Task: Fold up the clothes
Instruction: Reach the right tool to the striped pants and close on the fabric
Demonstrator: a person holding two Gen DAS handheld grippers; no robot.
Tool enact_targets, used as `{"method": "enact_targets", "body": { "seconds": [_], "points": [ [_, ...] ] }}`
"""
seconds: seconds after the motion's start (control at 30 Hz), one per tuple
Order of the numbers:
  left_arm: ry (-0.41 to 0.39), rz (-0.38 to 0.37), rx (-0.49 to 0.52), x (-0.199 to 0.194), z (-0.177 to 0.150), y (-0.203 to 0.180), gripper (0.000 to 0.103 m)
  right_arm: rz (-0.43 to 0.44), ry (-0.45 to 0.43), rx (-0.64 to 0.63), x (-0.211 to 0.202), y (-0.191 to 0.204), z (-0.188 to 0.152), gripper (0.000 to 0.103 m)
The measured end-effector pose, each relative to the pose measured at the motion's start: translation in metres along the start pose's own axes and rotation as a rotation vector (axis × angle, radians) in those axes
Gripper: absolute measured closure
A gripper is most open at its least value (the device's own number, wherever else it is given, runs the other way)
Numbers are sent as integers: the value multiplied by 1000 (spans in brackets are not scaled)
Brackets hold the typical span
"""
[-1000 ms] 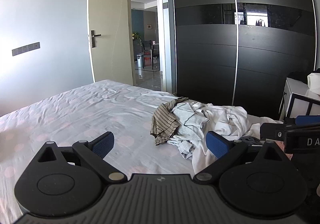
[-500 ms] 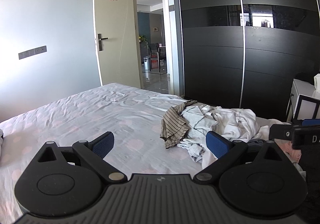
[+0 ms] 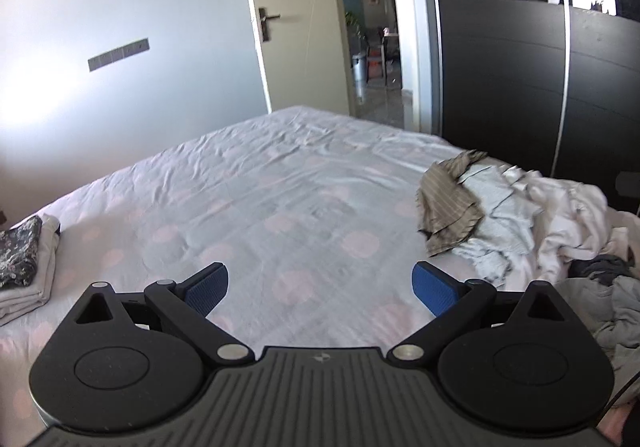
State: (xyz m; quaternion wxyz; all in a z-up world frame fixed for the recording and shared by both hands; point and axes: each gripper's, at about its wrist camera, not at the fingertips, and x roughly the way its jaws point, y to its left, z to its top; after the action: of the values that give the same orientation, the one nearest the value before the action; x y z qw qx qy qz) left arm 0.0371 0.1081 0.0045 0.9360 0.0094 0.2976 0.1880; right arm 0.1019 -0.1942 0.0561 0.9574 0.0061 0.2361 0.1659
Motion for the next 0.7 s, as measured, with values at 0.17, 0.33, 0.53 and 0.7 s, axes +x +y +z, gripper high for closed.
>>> {"method": "enact_targets", "body": {
  "seconds": [0.17, 0.33, 0.53, 0.7],
  "points": [
    [81, -11, -86, 37, 5, 37, 0, 79, 127, -20, 80, 11, 25, 2],
    [131, 22, -162, 72, 2, 80, 0, 107, 210, -128, 171, 38, 42, 5],
    [194, 98, -240, 106, -13, 134, 0, 65, 301, -164, 278, 59, 39, 9],
    [269, 158, -289, 128, -40, 172, 0, 12, 338, -252, 344, 80, 24, 11]
  ]
}}
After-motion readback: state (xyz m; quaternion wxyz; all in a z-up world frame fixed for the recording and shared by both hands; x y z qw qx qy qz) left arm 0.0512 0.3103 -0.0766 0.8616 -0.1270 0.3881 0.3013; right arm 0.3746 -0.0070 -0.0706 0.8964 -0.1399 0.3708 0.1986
